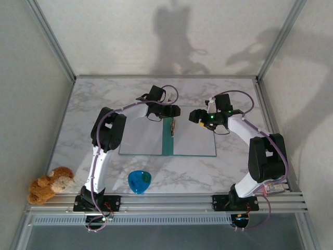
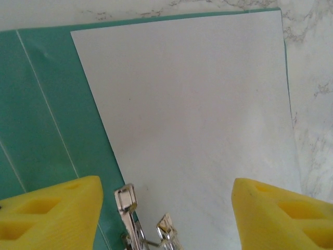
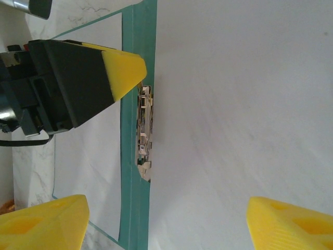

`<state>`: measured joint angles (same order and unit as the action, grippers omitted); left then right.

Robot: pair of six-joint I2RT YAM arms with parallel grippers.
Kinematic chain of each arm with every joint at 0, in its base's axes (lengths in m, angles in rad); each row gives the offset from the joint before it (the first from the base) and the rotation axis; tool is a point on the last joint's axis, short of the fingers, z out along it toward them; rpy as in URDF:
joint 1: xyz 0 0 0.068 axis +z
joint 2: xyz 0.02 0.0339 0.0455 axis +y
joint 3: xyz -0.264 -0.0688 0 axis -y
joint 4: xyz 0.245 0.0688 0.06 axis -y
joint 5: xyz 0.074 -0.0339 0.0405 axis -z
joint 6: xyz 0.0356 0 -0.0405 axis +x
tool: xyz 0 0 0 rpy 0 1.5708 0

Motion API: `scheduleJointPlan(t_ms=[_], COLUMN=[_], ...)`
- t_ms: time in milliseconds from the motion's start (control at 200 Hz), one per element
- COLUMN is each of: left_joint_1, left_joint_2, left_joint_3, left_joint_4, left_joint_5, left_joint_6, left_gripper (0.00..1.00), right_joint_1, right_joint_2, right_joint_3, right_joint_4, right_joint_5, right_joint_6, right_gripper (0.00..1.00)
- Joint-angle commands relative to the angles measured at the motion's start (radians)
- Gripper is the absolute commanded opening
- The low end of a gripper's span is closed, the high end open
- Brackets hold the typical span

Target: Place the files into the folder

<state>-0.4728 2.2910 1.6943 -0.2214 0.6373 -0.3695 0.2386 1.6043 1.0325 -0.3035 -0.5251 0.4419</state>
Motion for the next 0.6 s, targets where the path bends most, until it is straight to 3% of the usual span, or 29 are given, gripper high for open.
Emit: scheduleJointPlan(t_ms=[0,596], left_joint_1=[-0.005,0.0], left_joint_2=[0.039,-0.009], left_joint_3=[0.039,0.031], left_joint_4=[-0.009,-0.002], left_joint_5=[0.016,0.087], left_joint_6=[0.027,0.053], left_gripper=[0.67,0.67], right_joint_1=[0.006,0.006], right_joint_2=[-0.026,-0.02], right_joint_3=[0.006,-0.005], right_joint_4=[-0.011,-0.003], right_joint_5=[-0.016,-0.029], right_joint_6=[0.01,0.011], right_gripper=[0.8,0.8])
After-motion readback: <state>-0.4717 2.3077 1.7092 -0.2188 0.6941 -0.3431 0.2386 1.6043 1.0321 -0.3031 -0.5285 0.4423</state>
